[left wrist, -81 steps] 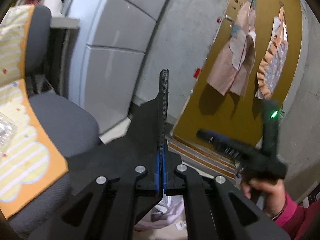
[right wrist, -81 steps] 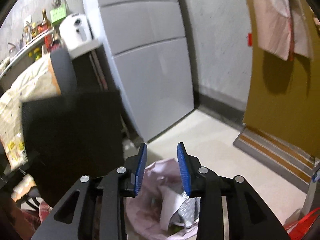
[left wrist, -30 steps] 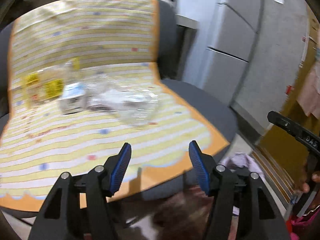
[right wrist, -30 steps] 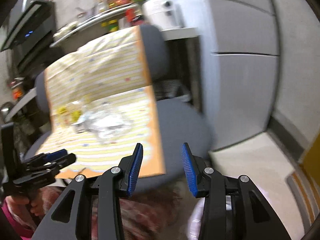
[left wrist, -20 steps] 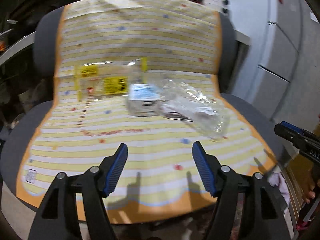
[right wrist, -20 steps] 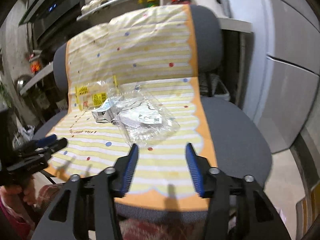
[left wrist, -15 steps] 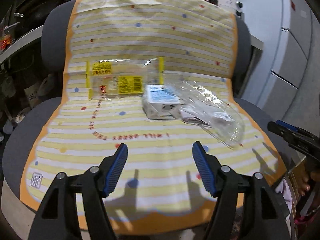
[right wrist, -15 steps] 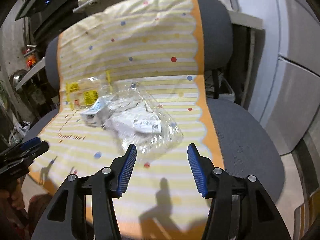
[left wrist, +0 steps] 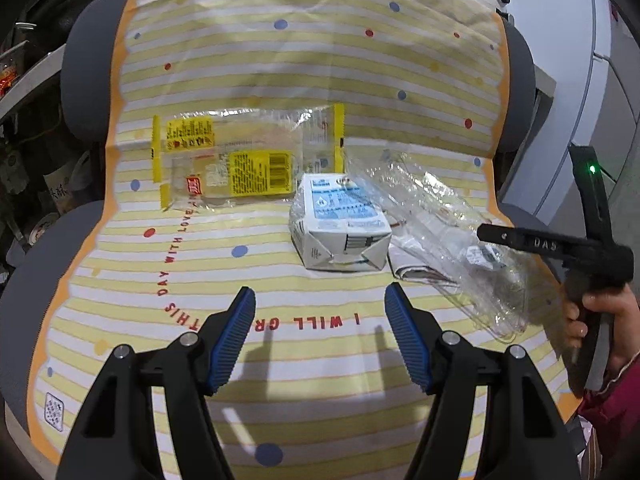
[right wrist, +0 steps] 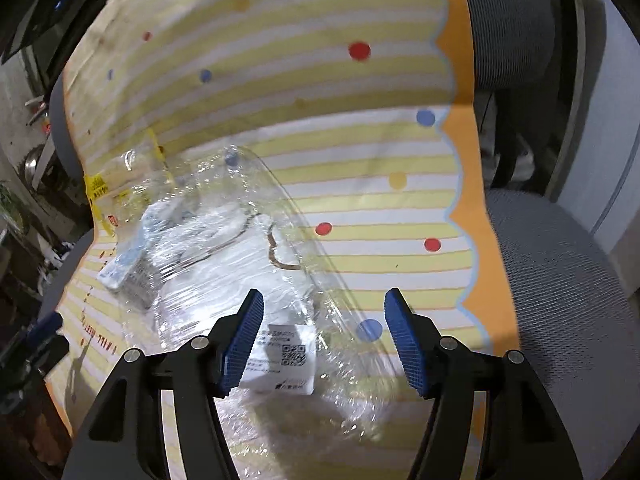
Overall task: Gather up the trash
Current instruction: 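Move both tools back over the chair toward the clear plastic tray, then grasp the clear plastic tray rim with the right gripper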
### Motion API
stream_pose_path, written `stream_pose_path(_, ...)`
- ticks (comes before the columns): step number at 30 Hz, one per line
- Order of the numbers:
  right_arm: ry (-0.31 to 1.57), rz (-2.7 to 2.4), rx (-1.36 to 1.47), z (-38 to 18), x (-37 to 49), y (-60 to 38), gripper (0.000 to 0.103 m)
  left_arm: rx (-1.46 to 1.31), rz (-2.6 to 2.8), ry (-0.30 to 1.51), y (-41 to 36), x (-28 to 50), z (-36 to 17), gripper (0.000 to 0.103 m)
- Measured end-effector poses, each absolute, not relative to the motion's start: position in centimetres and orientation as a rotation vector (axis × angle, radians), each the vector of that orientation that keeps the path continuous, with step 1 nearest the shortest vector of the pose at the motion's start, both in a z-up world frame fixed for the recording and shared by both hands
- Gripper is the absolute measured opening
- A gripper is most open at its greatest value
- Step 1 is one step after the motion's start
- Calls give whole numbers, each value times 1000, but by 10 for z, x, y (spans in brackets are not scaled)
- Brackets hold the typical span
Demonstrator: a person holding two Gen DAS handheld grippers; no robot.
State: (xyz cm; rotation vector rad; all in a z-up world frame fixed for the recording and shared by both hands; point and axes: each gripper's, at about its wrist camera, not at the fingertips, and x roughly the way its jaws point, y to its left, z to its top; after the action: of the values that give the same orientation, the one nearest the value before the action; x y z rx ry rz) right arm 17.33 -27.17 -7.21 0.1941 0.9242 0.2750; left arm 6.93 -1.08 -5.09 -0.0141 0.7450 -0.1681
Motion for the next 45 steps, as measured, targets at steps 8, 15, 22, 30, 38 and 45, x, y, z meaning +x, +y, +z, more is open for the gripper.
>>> stream_pose_path(8,936,322,245,-70,131,-281,25,-25,-172,770,-8,60,-56,65)
stream_pose_path(15,876,195,191,-52,67,-293,2,-6,-167,779,-7,46,-56,65)
stream_pose_path(22,850,252,203,-55,70,-298,44,-1,-149,780,-9,46,-54,65)
stream_pose_path(30,907,263,197,-76,105,-278,10,21,-134,788,-7,46,-55,66)
stream_pose_path(38,871,83,142,-55,41,-302,8,-14,-170,785,-8,57,-49,83)
stream_pose_path(45,886,61,166,-57,19,-317,22,-20,-180,791,-31,88,-55,86)
